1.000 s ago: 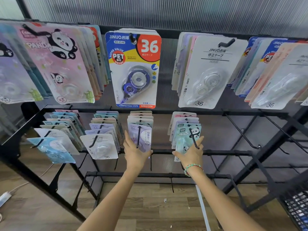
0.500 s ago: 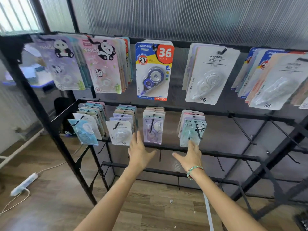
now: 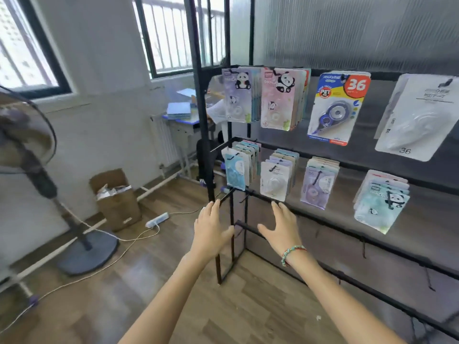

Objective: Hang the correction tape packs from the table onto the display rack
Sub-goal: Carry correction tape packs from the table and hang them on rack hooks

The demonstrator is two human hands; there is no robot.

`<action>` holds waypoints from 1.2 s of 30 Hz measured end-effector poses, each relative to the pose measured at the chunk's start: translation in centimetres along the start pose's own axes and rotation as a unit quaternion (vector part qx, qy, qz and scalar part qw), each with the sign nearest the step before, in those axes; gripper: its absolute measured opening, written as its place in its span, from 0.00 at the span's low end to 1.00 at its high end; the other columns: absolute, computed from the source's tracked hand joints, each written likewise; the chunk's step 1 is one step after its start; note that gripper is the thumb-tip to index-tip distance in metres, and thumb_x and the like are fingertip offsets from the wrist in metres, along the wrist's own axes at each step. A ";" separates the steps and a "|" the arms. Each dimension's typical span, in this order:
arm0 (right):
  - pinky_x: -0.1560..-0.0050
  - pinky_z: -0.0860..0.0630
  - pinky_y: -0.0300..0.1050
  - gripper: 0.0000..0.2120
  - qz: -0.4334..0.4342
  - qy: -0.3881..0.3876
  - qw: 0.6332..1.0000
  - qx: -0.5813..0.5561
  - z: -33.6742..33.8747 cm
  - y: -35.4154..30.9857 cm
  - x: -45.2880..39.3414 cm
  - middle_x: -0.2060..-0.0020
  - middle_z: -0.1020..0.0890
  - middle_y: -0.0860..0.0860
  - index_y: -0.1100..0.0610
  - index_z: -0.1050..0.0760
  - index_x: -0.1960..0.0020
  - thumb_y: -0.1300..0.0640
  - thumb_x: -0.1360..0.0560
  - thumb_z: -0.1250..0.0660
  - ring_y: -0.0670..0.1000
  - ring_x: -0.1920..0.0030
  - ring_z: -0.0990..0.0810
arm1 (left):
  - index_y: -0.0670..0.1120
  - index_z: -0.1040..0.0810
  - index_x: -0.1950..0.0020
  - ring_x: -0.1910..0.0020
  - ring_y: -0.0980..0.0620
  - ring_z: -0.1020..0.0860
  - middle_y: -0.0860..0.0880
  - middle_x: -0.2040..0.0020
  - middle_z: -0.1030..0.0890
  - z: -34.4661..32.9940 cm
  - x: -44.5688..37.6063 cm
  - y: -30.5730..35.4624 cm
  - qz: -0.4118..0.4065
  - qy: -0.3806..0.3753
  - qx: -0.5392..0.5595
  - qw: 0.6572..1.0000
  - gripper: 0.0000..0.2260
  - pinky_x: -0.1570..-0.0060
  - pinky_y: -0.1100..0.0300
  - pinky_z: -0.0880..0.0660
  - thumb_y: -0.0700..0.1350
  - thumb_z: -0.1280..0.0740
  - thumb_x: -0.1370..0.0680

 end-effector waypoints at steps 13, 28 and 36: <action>0.28 0.46 0.46 0.34 0.205 -0.132 0.969 -0.022 -18.2 -30.6 3.7 0.24 0.45 0.55 0.55 0.44 0.24 0.49 0.24 0.34 0.56 0.26 0.44 | 0.42 0.40 0.24 0.27 0.47 0.37 0.45 0.26 0.34 24.2 12.6 -25.9 0.239 0.170 -0.024 0.956 0.31 0.29 0.54 0.39 0.47 0.32 0.23; 0.28 0.46 0.45 0.32 0.354 -0.253 0.900 -0.034 -37.8 -57.2 12.8 0.24 0.45 0.55 0.56 0.45 0.23 0.51 0.23 0.36 0.56 0.25 0.46 | 0.45 0.42 0.23 0.25 0.48 0.39 0.47 0.25 0.36 42.4 27.5 -47.7 0.388 0.297 -0.023 0.872 0.31 0.27 0.49 0.40 0.48 0.33 0.22; 0.28 0.45 0.46 0.32 0.373 -0.277 0.885 -0.027 -46.3 -65.7 9.0 0.24 0.46 0.56 0.56 0.44 0.23 0.51 0.23 0.36 0.56 0.25 0.46 | 0.44 0.42 0.22 0.25 0.48 0.39 0.46 0.25 0.36 47.0 24.2 -56.7 0.416 0.306 -0.022 0.856 0.31 0.27 0.51 0.40 0.48 0.33 0.22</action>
Point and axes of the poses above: each hand's wrist, its own x-axis away from the middle knuckle, its own z-axis out of the back of the hand, y = z × x, the point moved 7 cm from there along -x, towards the middle knuckle
